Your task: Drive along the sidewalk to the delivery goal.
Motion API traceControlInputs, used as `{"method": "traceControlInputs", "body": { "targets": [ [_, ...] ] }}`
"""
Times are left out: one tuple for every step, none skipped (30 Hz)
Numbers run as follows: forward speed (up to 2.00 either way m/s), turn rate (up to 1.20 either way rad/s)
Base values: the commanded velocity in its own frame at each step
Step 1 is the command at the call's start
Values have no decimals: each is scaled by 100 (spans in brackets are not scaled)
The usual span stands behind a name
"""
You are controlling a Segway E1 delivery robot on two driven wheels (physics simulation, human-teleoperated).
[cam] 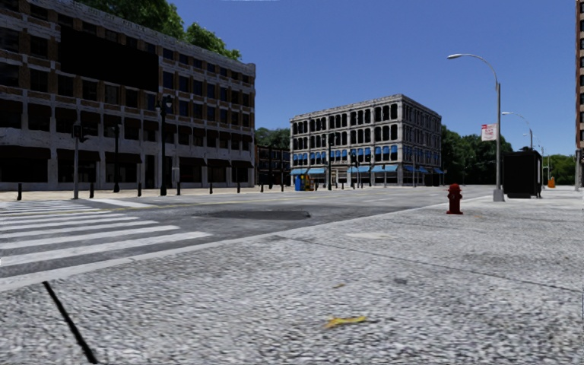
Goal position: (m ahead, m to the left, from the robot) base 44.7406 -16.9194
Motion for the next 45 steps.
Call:
{"method": "traceControlInputs", "body": {
  "targets": [
    [200, 48],
    [200, 52],
    [200, 52],
    [200, 54],
    [200, 56],
    [200, 56],
    [200, 60],
    [200, 63],
    [200, 67],
    [200, 67],
    [200, 68],
    [200, 69],
    [200, 69],
    [200, 69],
    [200, 69],
    [200, 69],
    [200, 69],
    [200, 69],
    [200, 69],
    [200, 69],
    [200, 69],
    [200, 69],
    [200, 69],
    [200, 69],
    [200, 69],
    [200, 69],
    [200, 69],
    [200, 69],
    [200, 69],
    [200, 69],
    [200, 69],
    [200, 69],
    [200, 69],
    [200, 69],
    [200, 69],
    [200, 69],
    [200, 69],
    [200, 69],
    [200, 66],
    [200, 62],
    [200, 62],
    [200, 60],
    [200, 59],
    [200, 49],
    [200, 49]
  ]
}}
